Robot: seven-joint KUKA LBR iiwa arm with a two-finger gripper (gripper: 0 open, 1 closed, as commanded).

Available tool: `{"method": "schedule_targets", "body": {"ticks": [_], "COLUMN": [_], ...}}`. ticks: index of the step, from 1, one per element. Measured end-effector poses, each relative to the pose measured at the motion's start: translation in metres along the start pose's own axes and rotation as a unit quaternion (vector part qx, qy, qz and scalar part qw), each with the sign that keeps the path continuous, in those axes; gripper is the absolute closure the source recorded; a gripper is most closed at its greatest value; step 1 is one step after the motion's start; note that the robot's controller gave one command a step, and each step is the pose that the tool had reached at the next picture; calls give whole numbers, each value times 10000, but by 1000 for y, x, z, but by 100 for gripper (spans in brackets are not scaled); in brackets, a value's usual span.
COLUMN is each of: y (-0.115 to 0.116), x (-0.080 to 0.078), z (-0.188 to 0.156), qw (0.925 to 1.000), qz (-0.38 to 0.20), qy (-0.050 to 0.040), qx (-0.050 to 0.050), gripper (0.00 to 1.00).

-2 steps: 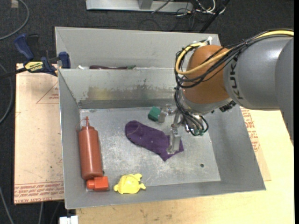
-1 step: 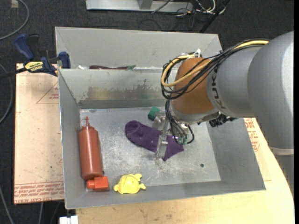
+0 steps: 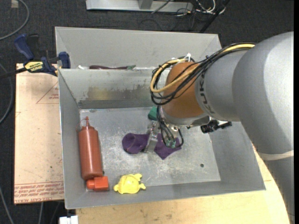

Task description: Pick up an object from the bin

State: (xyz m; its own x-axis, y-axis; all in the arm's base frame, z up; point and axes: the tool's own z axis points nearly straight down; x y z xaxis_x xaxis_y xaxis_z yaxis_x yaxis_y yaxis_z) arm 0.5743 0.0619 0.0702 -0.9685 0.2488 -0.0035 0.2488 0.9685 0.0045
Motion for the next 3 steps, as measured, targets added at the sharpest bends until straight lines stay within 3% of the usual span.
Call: {"method": "schedule_targets", "body": {"ticks": [3], "y": [0], "x": [0], "z": [-7], "qw": [10000], "qz": [-5], "qy": [-7], "qx": [-2], "gripper": [100]}}
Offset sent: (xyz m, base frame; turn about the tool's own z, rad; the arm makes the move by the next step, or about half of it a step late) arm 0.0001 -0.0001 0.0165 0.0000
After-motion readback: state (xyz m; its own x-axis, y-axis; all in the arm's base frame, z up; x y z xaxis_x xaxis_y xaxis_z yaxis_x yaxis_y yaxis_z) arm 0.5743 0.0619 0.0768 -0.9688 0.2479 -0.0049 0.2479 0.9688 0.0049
